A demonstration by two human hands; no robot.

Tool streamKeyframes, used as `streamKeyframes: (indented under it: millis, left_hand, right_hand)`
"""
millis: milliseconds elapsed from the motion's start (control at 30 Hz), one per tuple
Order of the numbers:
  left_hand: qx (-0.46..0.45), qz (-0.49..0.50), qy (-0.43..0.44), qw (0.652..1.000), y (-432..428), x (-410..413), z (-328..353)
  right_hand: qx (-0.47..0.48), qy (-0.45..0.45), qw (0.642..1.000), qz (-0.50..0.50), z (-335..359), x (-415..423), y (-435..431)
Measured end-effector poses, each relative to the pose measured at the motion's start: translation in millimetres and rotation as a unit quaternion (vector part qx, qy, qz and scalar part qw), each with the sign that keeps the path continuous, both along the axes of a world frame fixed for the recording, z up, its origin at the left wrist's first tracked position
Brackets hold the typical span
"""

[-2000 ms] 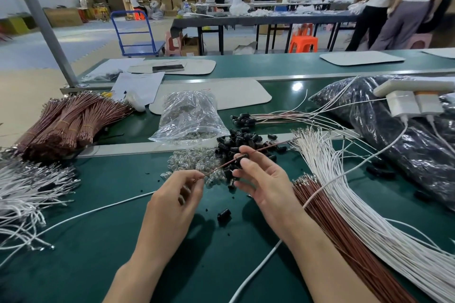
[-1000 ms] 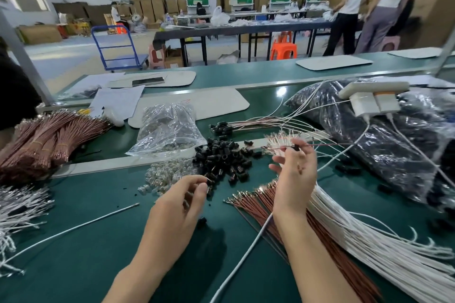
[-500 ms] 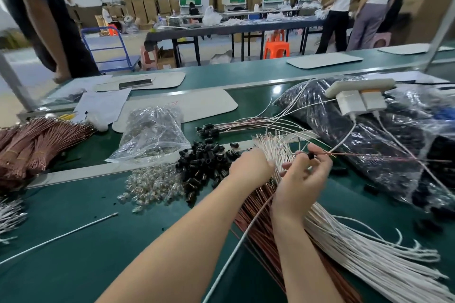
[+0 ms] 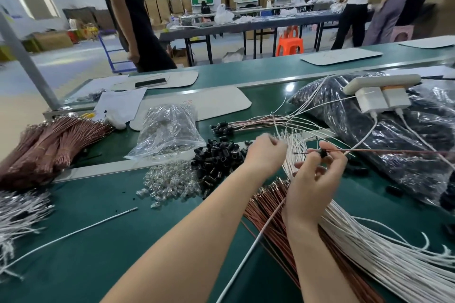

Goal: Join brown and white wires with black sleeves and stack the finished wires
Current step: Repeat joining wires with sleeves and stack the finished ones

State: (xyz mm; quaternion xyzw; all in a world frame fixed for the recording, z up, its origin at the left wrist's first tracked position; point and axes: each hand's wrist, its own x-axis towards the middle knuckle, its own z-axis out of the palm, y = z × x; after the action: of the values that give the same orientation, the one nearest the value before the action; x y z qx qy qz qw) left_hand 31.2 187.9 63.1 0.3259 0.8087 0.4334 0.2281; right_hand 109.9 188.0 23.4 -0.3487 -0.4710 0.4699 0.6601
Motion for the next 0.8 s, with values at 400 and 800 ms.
streamKeyframes:
  millis: [400, 800]
  left_hand:
    - [0.493, 0.236, -0.113, 0.83, -144.7, -43.0, 44.5]
    - [0.337, 0.398, -0.164, 0.837, -230.1, -70.3, -53.5]
  right_hand:
    - [-0.092, 0.053, 0.895, 0.433, 3.8, -13.8, -39.2]
    - [-0.256, 0.153, 0.795, 0.528, -3.8, -20.6, -48.6]
